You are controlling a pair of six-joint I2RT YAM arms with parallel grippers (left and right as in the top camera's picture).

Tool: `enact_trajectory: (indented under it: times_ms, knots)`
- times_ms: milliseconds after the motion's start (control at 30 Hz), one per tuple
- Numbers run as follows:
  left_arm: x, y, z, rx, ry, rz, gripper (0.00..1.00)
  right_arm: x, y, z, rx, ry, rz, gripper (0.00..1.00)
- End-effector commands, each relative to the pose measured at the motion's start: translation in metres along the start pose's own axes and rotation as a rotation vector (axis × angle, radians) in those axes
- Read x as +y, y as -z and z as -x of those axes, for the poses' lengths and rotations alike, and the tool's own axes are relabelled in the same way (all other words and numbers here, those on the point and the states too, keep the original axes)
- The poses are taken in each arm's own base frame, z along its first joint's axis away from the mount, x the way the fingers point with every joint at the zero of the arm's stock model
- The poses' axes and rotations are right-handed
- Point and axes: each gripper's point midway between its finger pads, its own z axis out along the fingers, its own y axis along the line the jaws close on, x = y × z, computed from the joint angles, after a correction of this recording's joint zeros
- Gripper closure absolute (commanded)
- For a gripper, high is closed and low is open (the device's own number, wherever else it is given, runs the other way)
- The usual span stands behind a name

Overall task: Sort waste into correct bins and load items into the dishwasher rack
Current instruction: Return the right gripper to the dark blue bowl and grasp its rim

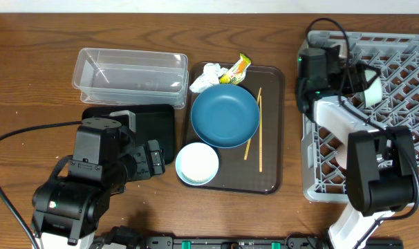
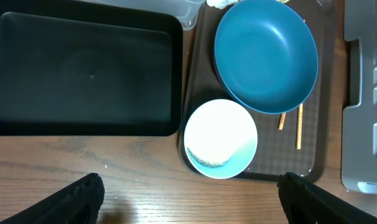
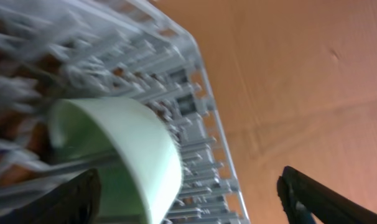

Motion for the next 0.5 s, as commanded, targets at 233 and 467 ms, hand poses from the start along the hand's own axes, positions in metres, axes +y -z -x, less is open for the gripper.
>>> enact_trajectory:
  times_ms: [233, 467]
  knots:
    - [-0.001, 0.005, 0.005, -0.018, 0.000, 0.002, 0.08, 0.033, 0.148, 0.064, -0.370, -0.106, 0.622, 0.06]
    - [-0.001, 0.005, 0.005, -0.019, 0.000, 0.002, 0.08, 0.094, 0.271, 0.032, -0.090, -0.353, 1.460, 0.20]
